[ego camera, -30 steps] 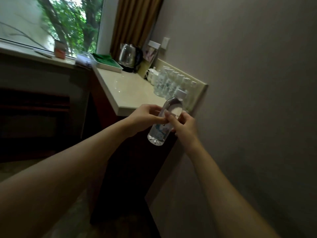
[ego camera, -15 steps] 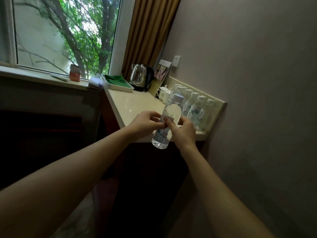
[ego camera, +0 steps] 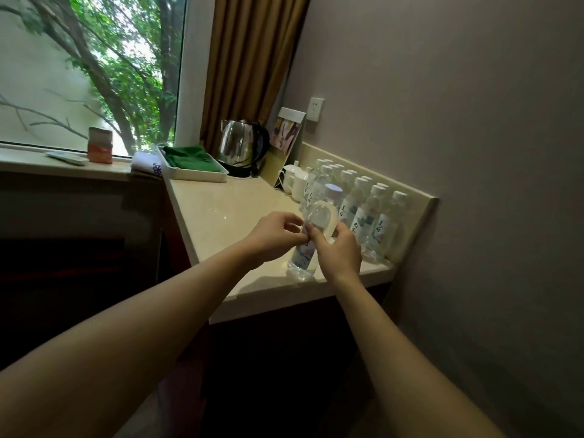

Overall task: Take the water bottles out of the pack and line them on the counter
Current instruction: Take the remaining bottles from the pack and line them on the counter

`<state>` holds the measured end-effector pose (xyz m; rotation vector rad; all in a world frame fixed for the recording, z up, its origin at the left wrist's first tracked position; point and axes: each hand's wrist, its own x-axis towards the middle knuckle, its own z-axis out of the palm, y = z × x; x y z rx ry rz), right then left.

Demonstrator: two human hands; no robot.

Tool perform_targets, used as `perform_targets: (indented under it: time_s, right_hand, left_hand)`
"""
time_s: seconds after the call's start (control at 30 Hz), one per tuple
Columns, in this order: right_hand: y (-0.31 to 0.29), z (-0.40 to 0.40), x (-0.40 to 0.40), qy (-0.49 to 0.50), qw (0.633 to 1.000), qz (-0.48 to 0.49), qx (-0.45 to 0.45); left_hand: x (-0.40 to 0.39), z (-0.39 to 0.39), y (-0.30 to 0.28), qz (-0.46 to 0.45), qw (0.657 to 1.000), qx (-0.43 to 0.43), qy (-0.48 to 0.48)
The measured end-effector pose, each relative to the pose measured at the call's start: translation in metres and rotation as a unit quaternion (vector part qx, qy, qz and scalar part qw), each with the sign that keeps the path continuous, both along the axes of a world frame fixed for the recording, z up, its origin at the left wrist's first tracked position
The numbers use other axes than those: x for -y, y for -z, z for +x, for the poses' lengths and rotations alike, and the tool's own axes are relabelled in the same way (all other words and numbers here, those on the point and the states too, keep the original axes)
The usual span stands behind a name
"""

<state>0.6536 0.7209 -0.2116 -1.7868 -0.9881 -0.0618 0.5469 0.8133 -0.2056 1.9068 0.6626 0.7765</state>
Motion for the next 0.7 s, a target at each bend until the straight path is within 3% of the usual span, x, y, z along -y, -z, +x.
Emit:
perform_targets:
  time_s: [0.7]
  right_hand:
    - [0.011, 0.069, -0.141, 0.214, 0.974, -0.075, 0.003]
  left_hand:
    - [-0.174, 0.109, 0.005, -0.009, 0.976, 0.04, 0.212]
